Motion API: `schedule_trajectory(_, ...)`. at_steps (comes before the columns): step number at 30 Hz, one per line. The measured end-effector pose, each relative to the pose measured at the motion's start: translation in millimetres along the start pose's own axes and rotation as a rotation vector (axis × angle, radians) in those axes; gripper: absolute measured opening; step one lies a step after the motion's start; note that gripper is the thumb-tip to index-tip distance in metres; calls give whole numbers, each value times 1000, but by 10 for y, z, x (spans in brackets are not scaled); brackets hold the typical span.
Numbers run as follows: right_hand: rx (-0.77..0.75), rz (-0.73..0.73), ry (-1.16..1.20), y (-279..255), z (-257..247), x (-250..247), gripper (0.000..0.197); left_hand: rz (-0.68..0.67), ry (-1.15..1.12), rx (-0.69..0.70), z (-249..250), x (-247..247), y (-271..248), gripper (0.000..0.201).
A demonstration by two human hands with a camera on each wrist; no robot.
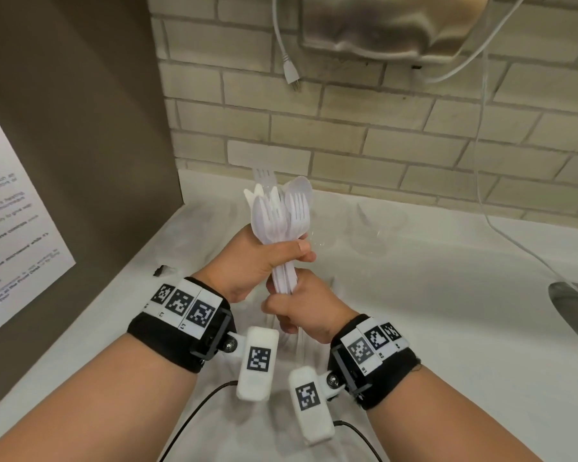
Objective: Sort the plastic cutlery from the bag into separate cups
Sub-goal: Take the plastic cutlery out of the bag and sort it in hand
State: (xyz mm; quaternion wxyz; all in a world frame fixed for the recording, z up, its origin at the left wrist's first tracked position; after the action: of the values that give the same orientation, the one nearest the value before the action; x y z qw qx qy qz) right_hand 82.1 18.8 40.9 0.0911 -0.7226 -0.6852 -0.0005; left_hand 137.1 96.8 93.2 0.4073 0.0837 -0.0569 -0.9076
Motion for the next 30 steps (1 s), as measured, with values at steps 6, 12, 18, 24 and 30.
schedule_trajectory(6, 28, -102, -20, -21, -26, 33, 29, -79, -6, 22, -33, -7, -53, 13)
schedule_trajectory(12, -55, 5, -268, -20, -366, -350, 46, 244, 184, 52, -71, -263, -26, 16)
schedule_trajectory(18, -617, 262, -234, -139, -1086, -434, 21, 168, 392, 58, -196, -195, -55, 15)
schedule_trajectory(24, -665, 236, -697, -73, -1278, -287, 19, 75, 411, 67, -228, -106, -27, 22)
schedule_trajectory(30, -602, 243, -676, -42, -1267, -272, 11, 76, 483, 58, -270, -78, -63, 24)
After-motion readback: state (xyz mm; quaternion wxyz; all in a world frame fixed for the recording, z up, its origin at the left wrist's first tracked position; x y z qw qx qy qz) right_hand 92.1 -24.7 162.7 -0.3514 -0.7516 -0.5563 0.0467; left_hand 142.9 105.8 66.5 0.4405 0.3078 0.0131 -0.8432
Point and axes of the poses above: each hand's wrist, its own y-axis towards the middle knuckle, its own x-axis out of the palm, z = x × y, the point moved 4 cm from there along y, towards the middle knuckle, and after that the axes turned 14 degrees about y, right-handed, at the moved point
